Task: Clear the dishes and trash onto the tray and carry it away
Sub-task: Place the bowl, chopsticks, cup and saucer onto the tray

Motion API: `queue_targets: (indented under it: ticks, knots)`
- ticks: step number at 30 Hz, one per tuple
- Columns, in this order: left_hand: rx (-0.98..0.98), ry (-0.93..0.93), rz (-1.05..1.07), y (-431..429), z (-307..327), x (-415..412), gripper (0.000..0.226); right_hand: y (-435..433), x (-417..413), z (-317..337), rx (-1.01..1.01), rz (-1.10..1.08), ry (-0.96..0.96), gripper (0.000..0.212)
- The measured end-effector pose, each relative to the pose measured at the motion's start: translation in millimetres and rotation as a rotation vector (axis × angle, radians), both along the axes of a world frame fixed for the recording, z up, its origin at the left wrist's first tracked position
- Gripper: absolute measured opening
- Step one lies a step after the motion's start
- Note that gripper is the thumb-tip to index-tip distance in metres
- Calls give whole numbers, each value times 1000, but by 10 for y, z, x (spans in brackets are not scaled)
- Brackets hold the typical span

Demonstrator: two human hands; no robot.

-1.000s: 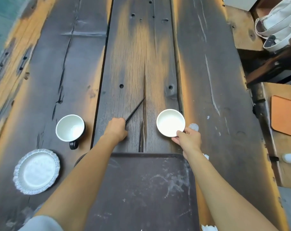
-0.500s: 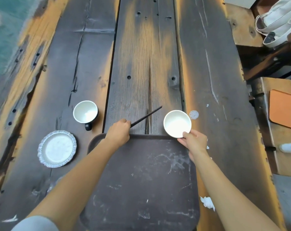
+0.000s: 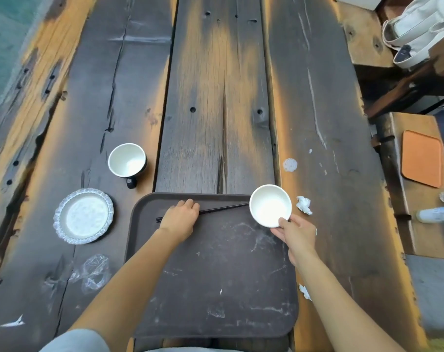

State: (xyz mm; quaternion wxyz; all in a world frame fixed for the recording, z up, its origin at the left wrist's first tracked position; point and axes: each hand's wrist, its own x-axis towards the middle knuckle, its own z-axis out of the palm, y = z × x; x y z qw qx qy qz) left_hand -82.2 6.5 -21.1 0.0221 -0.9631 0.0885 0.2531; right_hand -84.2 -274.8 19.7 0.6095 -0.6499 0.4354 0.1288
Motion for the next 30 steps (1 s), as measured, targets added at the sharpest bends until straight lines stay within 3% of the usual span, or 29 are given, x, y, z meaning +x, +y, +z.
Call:
queue_targets:
  ticks: [7,30]
  knots:
    - [-51,-140,-45,-38,-86,9,34,-19,-84,-72,-12,-9,7,40]
    - [-42,-85,-153,-108,-36,270,35,98,-144,-286,-44,-92,14,36]
